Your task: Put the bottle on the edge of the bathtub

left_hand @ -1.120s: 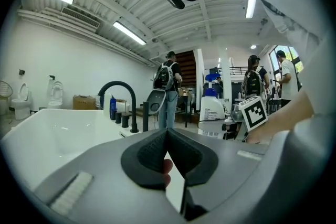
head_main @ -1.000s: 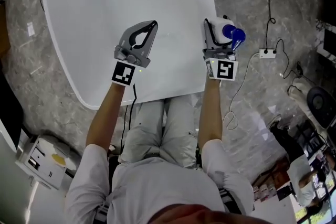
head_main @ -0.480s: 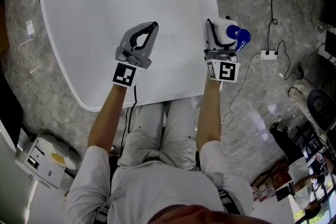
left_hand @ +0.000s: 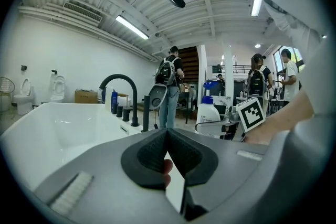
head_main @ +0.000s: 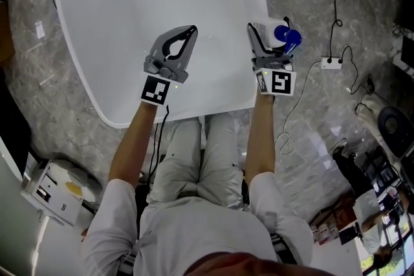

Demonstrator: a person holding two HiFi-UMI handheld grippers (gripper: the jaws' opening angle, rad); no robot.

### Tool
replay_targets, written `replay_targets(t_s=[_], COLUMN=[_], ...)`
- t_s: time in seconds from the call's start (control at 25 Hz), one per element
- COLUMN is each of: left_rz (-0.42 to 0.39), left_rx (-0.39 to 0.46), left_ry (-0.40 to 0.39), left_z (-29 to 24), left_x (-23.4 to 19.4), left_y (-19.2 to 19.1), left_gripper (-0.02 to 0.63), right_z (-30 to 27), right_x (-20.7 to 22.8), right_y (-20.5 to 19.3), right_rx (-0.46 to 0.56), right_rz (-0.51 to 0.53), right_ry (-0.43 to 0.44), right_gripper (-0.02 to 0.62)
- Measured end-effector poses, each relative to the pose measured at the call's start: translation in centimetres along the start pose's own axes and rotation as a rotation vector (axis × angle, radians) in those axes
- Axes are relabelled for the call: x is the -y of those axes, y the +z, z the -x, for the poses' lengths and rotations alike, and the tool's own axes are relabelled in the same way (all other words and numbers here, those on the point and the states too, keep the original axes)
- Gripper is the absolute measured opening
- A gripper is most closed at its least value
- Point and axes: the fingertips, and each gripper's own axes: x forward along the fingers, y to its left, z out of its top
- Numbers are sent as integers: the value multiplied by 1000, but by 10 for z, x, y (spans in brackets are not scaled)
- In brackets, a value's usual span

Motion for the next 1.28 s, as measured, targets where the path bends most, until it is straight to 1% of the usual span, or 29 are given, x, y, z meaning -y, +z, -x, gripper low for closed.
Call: replay_targets(t_s=[0.12, 0.32, 0.4, 0.56, 0.72, 0.88, 0.96, 1.08, 1.2, 1.28], left_rz=[-20, -97, -107, -100, -101, -54, -44, -30, -27, -41], left_rx=[2, 6, 19, 49, 62, 34, 37, 64, 91, 101], left_ry=[-5, -43, -48, -33, -12, 9, 15, 20, 18, 14], left_z=[1, 1, 1, 3, 11, 26, 32, 45, 59, 64], left_x=[3, 14, 19, 24, 27, 32, 35, 41, 47, 50], left_y=[14, 49, 67, 100, 126, 142, 159, 186, 214, 233], left_gripper=[-2, -1, -2, -2, -2, -2, -2, -2, -2, -2], right_z=[1, 12, 20, 33, 45, 60, 66, 78, 89, 95], right_x=[-1, -4, -4, -9, -17, -28, -31, -36, -44, -49], right_y=[15, 47, 59, 83, 107, 141, 161, 194, 233, 258], right_rx=[-8, -17, -26, -41, -55, -62, -51, -27, 13, 40], right_rz=[7, 8, 12, 9, -7, 4, 7, 9, -1, -6], right_ry=[3, 21, 26, 40, 54, 70, 76, 84, 95, 102], right_gripper=[423, 434, 433, 431, 431, 423, 405, 378, 322, 272])
